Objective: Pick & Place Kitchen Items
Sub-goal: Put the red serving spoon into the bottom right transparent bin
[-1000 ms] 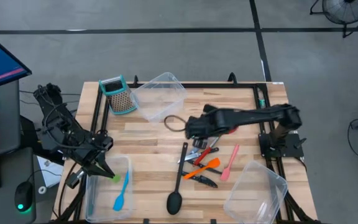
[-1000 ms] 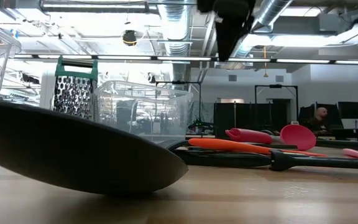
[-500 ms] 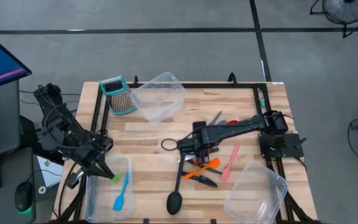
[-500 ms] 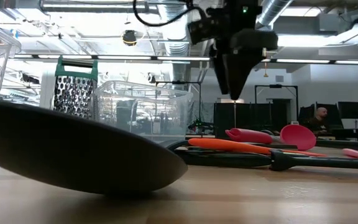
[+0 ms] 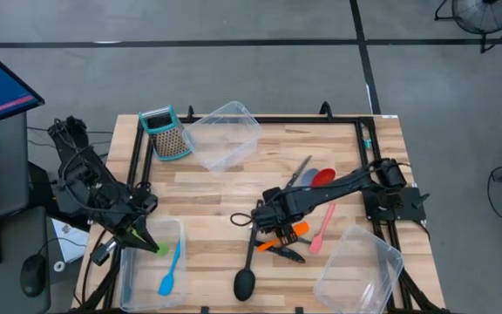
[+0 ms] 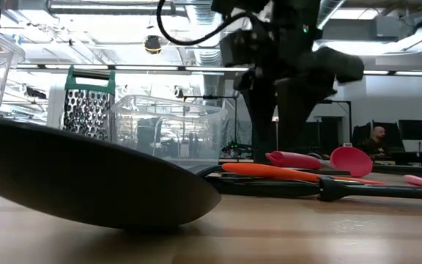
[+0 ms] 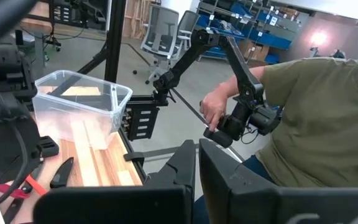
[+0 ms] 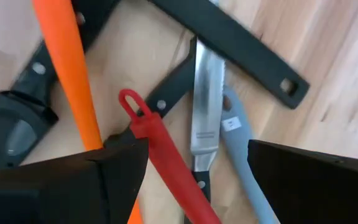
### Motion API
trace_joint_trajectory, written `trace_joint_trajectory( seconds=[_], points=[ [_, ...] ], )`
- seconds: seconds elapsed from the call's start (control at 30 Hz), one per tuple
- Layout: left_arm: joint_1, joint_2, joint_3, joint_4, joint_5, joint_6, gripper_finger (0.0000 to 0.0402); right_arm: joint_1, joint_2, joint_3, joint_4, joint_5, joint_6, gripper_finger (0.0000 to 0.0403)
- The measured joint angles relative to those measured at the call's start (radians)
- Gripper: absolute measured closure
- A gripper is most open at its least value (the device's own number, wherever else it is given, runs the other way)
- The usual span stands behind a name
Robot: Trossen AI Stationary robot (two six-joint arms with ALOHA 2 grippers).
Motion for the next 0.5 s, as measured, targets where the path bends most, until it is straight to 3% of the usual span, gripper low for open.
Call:
trace_joint_trajectory(
  seconds=[0.33,0.5],
  points=[
    [0.0,0.0,0.0,-0.001,-0.011,0.0,0.0399,0.005,0.001,-0.137,0.104,0.001,0.008,0.0136],
    [0.0,0.0,0.0,-0.002,-0.036,0.0,0.0399,0.003,0.0,-0.154,0.152,-0.001,0.024,0.0198]
  ],
)
